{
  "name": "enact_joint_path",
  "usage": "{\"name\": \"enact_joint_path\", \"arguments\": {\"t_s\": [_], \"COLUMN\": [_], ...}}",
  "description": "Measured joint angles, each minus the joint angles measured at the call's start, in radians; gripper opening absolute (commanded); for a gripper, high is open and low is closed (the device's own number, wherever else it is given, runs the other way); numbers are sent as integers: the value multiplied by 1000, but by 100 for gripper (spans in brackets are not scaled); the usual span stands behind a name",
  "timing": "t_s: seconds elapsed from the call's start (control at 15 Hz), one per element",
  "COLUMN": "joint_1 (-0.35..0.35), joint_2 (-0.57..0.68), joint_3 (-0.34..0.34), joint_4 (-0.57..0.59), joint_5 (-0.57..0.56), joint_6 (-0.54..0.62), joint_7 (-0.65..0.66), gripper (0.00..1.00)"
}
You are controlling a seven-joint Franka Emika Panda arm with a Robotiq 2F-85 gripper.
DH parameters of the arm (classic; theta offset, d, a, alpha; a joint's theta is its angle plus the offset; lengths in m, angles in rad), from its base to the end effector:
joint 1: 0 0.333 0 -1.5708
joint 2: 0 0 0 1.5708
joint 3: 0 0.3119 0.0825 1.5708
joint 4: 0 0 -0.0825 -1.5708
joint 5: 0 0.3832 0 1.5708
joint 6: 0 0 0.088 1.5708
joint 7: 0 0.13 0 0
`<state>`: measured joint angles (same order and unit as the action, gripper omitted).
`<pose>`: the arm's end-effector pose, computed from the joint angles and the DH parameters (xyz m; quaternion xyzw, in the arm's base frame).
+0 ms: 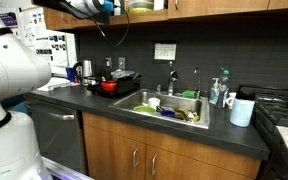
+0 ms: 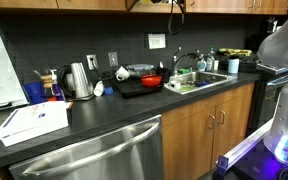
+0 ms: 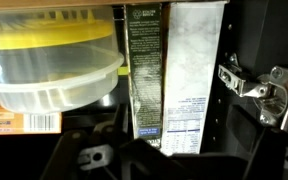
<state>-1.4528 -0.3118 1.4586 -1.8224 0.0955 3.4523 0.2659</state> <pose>0.5841 0.1147 0.7297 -0.6713 0.0159 -0.7408 0.0183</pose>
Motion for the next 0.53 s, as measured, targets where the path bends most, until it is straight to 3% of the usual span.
{"name": "enact_joint_path", "arguments": {"t_s": [0.53], "joint_1": [-98], "joint_2": [2], "joint_3": [101], "joint_4": [69], "joint_5": [-4], "joint_6": [0], "joint_7": [-25], "gripper": [100]}}
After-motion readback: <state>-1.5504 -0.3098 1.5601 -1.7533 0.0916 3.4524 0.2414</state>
